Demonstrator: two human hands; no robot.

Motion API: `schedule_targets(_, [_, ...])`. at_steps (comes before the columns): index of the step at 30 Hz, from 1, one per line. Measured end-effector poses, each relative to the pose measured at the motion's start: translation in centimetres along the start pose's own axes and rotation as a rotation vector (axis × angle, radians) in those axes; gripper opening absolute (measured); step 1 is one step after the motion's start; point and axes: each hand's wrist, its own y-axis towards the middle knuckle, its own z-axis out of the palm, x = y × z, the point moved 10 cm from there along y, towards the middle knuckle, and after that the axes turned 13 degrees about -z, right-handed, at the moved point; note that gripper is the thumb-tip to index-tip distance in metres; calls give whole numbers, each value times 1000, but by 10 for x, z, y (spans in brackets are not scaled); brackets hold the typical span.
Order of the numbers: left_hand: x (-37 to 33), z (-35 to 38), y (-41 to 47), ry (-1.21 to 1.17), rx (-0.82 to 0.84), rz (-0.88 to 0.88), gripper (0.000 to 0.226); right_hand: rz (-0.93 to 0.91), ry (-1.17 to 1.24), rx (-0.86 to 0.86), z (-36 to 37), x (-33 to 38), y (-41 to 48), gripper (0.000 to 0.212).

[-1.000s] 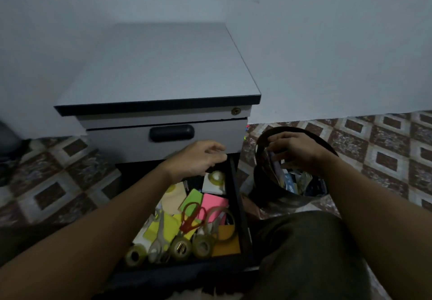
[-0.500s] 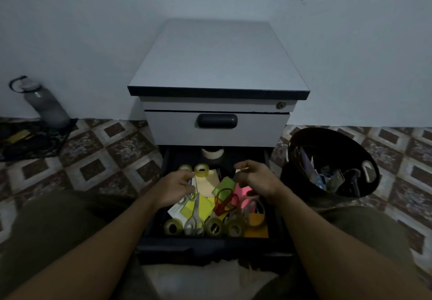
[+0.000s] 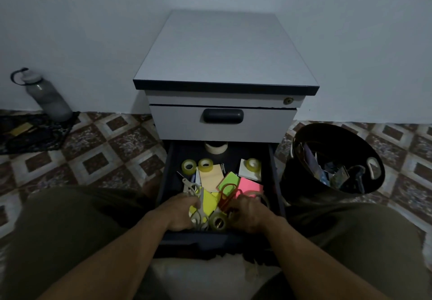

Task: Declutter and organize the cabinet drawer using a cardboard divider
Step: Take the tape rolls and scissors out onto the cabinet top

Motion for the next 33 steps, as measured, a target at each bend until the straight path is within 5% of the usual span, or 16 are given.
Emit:
schedule_targets(8, [0,4,13,125,-87,22,31,54,-118,72,8,-9,6,40])
schedule_targets(19, [-1,-15,10,-47,-215,3,32,88,-282,113,20,-22,19,47])
schedule_targets(24, [3,-40,9,-197,-309,-39,22,110,-126,-9,-1,-29,18,36])
schedule_targets(29, [8,-43,13,-332,-212,13,35,197,85,-247,-24,-41,17,39])
schedule_targets(33, [1,-21,12,-77,-97,-5,57,180,99,-240,-16,-39,16,40])
